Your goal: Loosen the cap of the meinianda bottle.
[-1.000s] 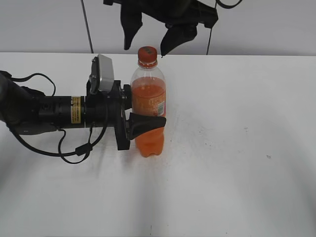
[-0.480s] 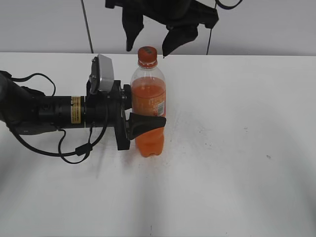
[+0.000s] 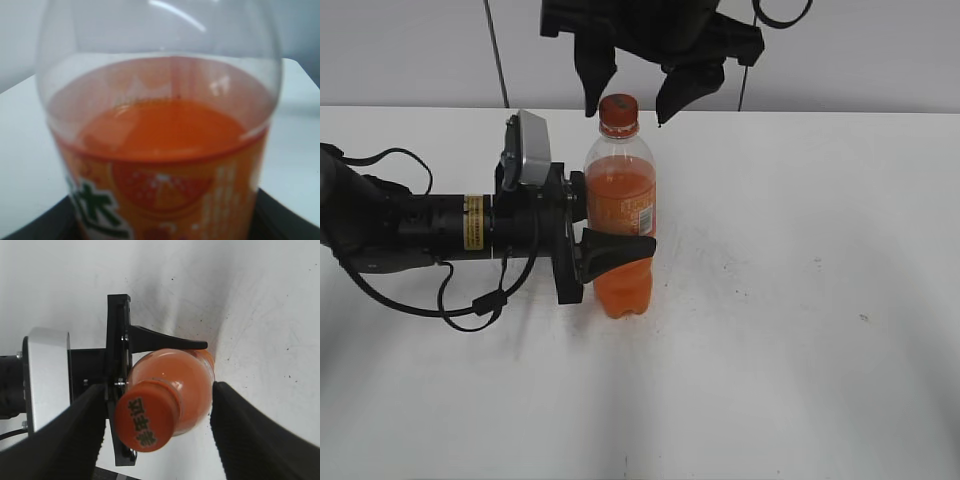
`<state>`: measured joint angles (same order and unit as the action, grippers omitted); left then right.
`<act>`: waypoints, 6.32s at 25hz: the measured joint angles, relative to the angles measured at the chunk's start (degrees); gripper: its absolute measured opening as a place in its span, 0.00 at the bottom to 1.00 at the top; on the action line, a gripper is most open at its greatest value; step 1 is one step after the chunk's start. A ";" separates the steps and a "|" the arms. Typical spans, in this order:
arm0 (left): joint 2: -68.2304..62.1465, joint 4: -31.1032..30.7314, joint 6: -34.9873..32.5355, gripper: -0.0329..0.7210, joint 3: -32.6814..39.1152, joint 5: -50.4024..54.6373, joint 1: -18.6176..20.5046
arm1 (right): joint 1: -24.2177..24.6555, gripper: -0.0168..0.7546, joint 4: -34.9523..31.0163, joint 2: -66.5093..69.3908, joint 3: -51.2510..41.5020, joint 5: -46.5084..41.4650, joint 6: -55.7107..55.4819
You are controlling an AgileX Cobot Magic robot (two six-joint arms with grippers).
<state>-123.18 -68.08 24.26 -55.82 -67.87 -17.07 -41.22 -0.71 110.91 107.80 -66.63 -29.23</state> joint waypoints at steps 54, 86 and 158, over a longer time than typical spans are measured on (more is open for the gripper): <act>0.00 -0.08 -0.88 0.60 0.00 -0.17 -0.05 | -0.01 0.37 -4.38 -0.38 0.26 -1.99 75.96; -0.07 0.71 -0.21 0.60 -0.05 0.06 -0.05 | 23.86 0.37 2.12 -26.23 -40.11 10.56 26.56; 1.30 0.81 1.93 0.72 0.81 -1.25 -0.05 | 37.75 0.62 -1.55 -26.50 -67.31 39.07 20.46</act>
<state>-121.88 -67.27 26.19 -55.01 -69.12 -17.13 -3.47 -2.26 84.40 40.49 -27.55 -8.78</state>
